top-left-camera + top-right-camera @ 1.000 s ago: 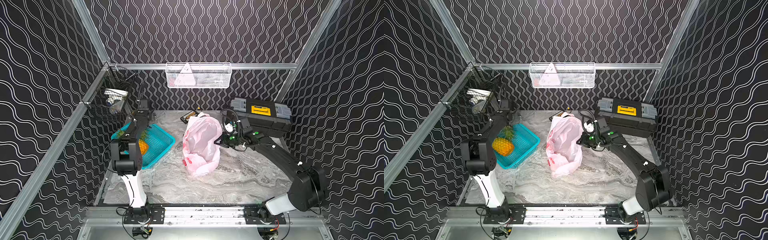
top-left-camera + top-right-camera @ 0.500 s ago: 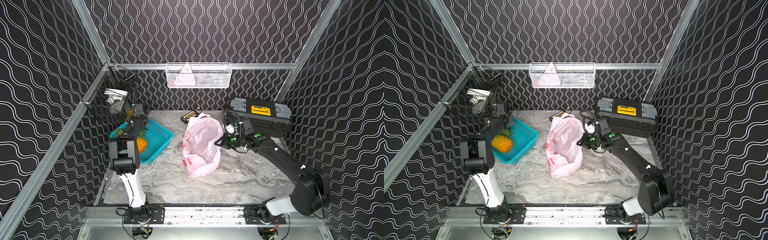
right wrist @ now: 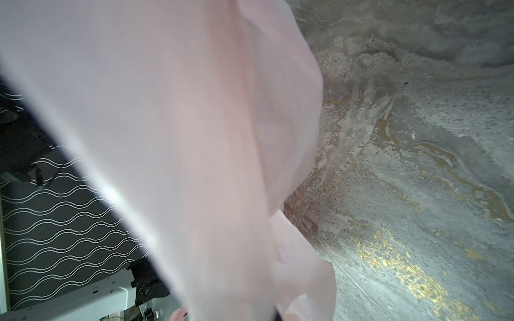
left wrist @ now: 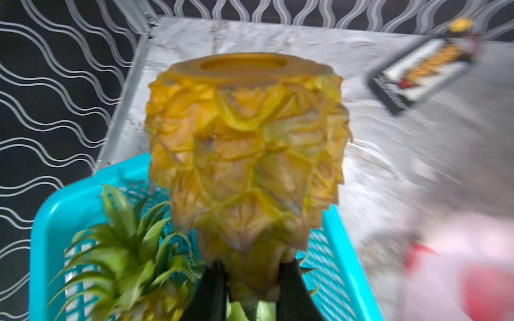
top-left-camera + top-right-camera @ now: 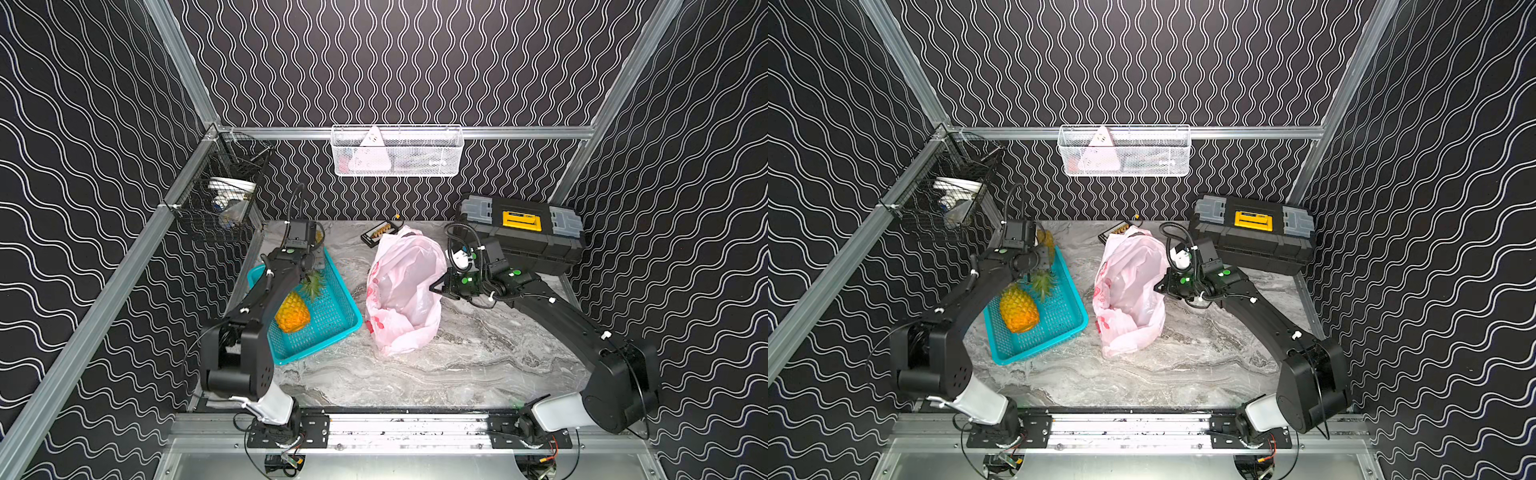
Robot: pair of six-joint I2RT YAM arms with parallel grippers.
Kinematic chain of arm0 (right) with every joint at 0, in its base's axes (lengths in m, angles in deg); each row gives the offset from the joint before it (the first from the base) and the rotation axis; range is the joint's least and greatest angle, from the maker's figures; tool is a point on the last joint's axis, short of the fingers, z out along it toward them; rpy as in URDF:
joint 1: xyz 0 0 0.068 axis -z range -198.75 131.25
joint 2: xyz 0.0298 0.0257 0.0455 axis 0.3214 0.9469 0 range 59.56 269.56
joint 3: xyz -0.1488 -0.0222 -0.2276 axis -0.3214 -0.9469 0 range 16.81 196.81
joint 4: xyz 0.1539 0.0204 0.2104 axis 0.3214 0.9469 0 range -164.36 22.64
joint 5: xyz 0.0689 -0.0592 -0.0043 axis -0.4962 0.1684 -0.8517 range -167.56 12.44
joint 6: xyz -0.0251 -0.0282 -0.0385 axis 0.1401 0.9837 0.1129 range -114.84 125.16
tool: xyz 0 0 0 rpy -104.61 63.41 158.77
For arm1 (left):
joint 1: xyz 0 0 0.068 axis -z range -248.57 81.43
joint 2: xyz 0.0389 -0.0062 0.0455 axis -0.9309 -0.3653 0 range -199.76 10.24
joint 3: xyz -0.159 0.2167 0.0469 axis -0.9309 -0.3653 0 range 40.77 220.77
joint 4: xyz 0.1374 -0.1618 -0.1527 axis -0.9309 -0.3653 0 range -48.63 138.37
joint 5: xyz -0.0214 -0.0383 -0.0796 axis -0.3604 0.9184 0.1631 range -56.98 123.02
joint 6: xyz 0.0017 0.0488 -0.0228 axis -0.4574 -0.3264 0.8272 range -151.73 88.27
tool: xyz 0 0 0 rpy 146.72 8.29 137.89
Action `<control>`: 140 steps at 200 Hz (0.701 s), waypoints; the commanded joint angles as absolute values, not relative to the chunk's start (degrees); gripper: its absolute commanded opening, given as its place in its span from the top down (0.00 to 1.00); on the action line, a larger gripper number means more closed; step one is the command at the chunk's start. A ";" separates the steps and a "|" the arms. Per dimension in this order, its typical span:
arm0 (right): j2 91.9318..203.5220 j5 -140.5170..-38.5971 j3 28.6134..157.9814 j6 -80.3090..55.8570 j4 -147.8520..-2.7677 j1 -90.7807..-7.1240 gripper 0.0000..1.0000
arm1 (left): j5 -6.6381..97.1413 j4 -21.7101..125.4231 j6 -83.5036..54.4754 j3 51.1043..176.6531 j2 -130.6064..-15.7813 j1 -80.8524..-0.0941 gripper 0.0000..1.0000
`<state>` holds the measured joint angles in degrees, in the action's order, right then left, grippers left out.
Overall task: Place the pineapple into a plastic bag & tie a knot
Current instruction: Pick up the pineapple from the basket, then place the pineapple in the plastic bag.
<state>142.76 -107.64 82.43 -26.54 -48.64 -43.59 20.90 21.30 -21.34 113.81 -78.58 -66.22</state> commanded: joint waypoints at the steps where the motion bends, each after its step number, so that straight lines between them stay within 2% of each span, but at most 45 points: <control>1: 143.40 -107.55 82.78 -26.36 -49.67 -43.71 1.00 | 21.64 20.64 -21.06 114.27 -75.26 -66.11 1.00; 38: 143.69 -107.10 83.43 -25.89 -48.96 -43.71 1.00 | 28.58 14.14 -20.71 119.41 -68.59 -65.94 1.00; 70: 144.36 -107.09 84.04 -26.09 -48.60 -43.71 1.00 | 45.06 12.58 -17.92 121.42 -59.52 -65.94 1.00; 100: 144.77 -107.75 84.42 -26.92 -49.05 -43.84 1.00 | 59.95 21.46 -8.88 117.36 -52.40 -65.23 1.00; 116: 144.88 -107.67 84.66 -27.10 -48.95 -44.05 1.00 | 59.93 30.62 -3.03 112.25 -49.18 -62.20 1.00; 140: 144.73 -107.53 84.64 -27.73 -48.96 -44.36 1.00 | 52.78 39.85 1.78 105.47 -47.42 -54.88 1.00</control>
<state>144.82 -107.45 84.07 -26.81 -48.95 -44.05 53.80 23.12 -6.50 109.98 -48.61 -59.67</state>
